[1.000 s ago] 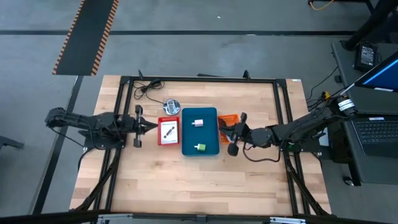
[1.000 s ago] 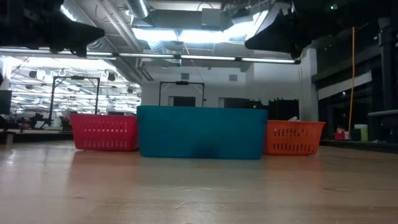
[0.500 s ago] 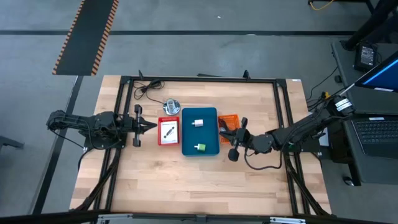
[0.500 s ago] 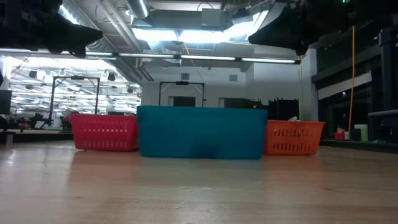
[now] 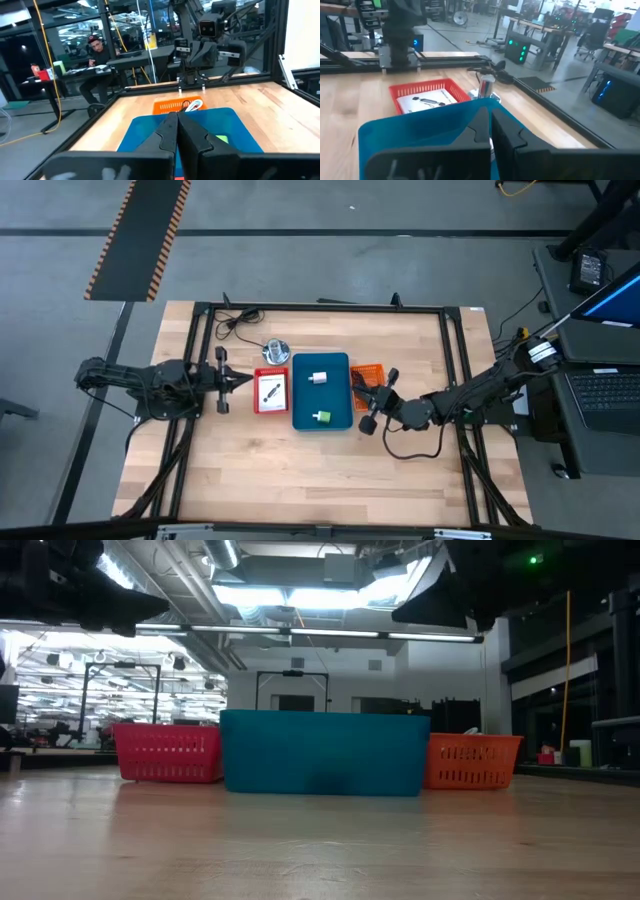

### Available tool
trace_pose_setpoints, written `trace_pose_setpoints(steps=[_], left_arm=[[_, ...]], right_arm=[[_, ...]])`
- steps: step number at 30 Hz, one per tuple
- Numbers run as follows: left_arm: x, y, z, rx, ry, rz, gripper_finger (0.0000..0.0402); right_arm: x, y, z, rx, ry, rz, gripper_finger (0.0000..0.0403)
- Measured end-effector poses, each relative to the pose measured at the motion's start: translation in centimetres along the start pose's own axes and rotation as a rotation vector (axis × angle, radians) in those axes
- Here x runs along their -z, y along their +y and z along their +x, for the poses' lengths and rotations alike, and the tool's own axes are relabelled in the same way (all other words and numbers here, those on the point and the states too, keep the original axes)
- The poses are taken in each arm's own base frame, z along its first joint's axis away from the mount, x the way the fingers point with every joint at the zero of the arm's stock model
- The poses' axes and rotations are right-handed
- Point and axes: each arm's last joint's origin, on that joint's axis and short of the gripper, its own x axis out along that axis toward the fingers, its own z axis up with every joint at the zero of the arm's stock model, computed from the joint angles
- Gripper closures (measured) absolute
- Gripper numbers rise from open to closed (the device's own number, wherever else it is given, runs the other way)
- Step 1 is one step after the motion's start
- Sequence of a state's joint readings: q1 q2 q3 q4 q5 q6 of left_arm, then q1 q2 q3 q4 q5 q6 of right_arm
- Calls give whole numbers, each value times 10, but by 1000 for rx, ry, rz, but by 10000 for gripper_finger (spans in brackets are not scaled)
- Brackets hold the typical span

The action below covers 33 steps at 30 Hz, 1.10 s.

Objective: Pick and place items into bin
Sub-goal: Return to Home Position

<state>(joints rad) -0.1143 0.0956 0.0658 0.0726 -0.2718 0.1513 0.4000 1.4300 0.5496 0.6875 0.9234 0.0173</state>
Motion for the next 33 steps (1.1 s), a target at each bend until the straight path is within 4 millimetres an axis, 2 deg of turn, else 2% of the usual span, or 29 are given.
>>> trace_pose_setpoints(steps=[5, 15, 22, 28, 33], left_arm=[[14, -2, 2, -12, -3, 14, 399], [17, 3, 3, -76, 34, 33, 398], [19, 7, 4, -47, 37, -31, 399], [18, 13, 4, -85, 18, -57, 399], [18, 13, 4, -64, 16, -62, 399]], right_arm=[[0, 0, 0, 1, -4, 0, 403], [-10, -9, 9, 49, -65, 8, 403], [-11, -11, 11, 55, -73, 83, 403], [-22, -17, 5, 46, -94, 47, 403], [-32, -28, -7, -47, -101, 6, 403]])
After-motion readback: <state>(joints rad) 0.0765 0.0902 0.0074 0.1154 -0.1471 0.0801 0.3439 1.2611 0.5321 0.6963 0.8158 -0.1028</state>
